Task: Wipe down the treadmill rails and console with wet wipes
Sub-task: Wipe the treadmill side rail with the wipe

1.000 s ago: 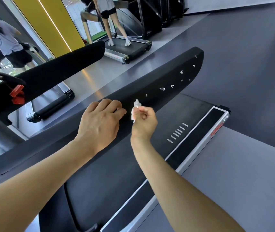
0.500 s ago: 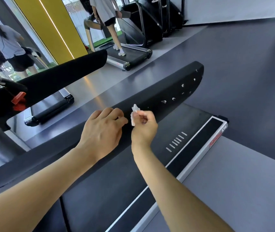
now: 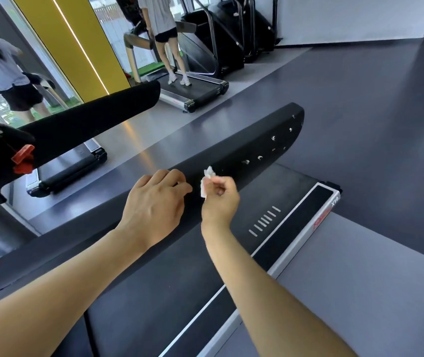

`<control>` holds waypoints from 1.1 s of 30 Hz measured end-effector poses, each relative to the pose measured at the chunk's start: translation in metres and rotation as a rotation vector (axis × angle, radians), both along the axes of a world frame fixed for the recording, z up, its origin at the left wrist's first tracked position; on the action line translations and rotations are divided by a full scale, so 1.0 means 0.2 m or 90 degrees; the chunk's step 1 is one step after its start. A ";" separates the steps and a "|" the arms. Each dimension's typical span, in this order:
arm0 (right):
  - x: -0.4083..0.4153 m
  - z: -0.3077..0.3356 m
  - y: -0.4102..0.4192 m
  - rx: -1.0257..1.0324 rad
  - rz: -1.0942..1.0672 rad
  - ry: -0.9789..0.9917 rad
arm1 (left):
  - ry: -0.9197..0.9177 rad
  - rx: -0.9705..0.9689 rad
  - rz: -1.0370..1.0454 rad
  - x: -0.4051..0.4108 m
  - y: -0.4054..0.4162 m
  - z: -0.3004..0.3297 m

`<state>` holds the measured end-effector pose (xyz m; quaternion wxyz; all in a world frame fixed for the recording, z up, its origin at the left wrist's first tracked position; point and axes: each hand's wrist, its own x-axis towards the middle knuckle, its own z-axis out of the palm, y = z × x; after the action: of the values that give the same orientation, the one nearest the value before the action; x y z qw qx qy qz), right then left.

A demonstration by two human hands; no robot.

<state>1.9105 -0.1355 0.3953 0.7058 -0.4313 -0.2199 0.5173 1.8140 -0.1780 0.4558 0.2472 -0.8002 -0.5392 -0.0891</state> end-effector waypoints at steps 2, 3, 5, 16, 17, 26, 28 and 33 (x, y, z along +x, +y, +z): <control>0.06 0.02 0.07 0.003 -0.003 0.012 | -0.006 0.006 0.010 0.00 0.01 0.02; 0.11 0.05 0.14 0.006 -0.023 0.040 | -0.014 0.011 0.017 0.01 0.01 0.02; 0.21 0.08 0.24 -0.021 -0.064 0.043 | -0.027 0.016 0.025 0.02 0.01 0.02; 0.17 0.00 0.19 -0.073 0.007 0.082 | -0.037 0.032 0.042 0.10 0.06 0.06; 0.22 0.00 0.25 -0.083 -0.005 0.072 | -0.041 0.030 0.042 0.11 0.06 0.05; 0.04 -0.01 0.08 -0.039 0.052 0.008 | -0.042 0.008 0.050 0.15 0.10 0.04; 0.14 0.01 0.19 -0.046 0.033 0.040 | -0.050 -0.006 0.058 0.18 0.13 0.05; 0.47 0.06 0.53 -0.120 -0.068 0.105 | -0.057 -0.025 0.050 0.25 0.21 0.03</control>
<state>2.0049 -0.0299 0.4066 0.7045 -0.4628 -0.0883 0.5308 1.8642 -0.1357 0.4623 0.2107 -0.7783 -0.5822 -0.1045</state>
